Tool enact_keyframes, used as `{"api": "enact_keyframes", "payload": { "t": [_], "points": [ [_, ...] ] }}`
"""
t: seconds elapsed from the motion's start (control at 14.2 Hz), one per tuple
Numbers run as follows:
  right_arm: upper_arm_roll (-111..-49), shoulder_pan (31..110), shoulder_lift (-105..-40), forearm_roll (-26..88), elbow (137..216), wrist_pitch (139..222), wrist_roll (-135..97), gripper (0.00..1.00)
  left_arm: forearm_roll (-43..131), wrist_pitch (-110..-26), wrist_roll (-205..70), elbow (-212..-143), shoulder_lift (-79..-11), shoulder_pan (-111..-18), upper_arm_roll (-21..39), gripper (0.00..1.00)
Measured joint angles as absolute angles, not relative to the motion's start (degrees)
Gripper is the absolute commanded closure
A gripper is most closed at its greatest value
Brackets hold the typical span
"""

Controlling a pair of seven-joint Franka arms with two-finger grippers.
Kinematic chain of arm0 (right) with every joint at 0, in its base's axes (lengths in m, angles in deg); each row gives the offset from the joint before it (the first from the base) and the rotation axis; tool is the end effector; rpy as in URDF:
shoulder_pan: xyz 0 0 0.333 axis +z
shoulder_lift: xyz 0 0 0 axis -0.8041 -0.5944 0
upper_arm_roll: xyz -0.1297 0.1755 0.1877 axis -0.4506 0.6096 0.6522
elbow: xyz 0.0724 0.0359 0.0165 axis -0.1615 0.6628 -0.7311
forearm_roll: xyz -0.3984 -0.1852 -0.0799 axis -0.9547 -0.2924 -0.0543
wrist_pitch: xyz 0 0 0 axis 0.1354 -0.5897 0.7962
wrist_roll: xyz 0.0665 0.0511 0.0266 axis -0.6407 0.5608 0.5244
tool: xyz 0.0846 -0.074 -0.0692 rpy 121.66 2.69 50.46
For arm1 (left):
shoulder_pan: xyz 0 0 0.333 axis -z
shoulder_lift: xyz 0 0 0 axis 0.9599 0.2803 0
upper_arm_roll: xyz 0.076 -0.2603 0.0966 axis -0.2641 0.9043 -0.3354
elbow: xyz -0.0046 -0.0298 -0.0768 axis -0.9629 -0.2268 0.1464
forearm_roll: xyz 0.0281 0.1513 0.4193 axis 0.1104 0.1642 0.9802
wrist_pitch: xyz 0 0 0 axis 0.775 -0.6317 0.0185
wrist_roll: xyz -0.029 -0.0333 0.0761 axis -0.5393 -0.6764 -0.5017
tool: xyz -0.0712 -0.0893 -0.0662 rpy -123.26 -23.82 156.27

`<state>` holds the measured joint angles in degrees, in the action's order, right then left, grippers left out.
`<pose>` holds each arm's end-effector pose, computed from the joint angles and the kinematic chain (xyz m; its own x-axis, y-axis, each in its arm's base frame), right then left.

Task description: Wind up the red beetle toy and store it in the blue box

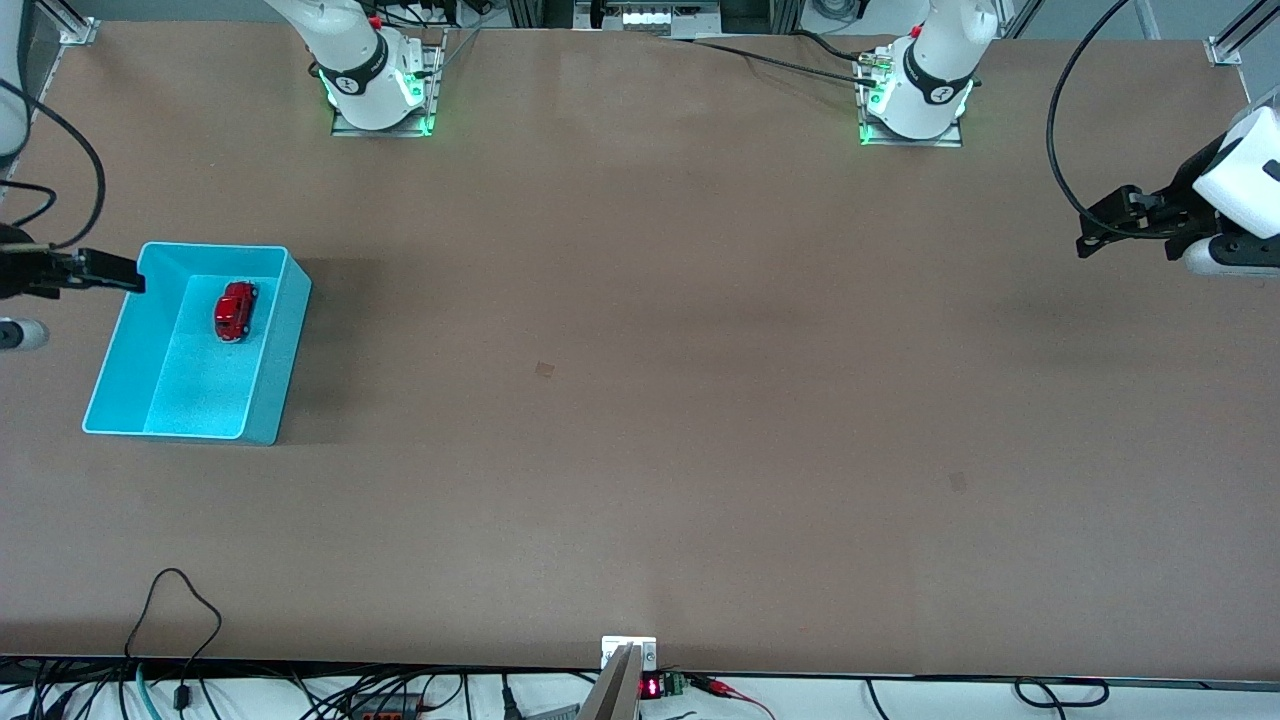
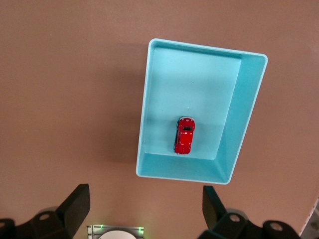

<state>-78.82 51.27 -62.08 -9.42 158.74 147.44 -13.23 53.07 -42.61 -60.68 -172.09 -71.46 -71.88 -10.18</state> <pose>0.6422 -0.0771 0.5005 0.9744 0.0671 -0.2147 0.0773 -0.9962 0.0397 0.6033 -0.0063 0.5458 0.9993 -0.0150 -0.0348 -0.0150 -0.9999 0.0012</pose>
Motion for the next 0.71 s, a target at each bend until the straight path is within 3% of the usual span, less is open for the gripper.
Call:
{"api": "enact_keyframes", "payload": {
  "t": [0.21, 0.71],
  "points": [
    [-78.81, 51.25, -59.51, -9.19, 159.5, 144.05, -14.85, 0.0, 53.06, -42.52, -60.68, -172.08, -71.46, -71.88, -10.18, 0.0],
    [-78.79, 51.24, -57.98, -9.15, 163.23, 146.05, -14.98, 0.0, 53.06, -41.38, -60.68, -172.08, -71.46, -71.88, -10.18, 0.0]
  ]
}}
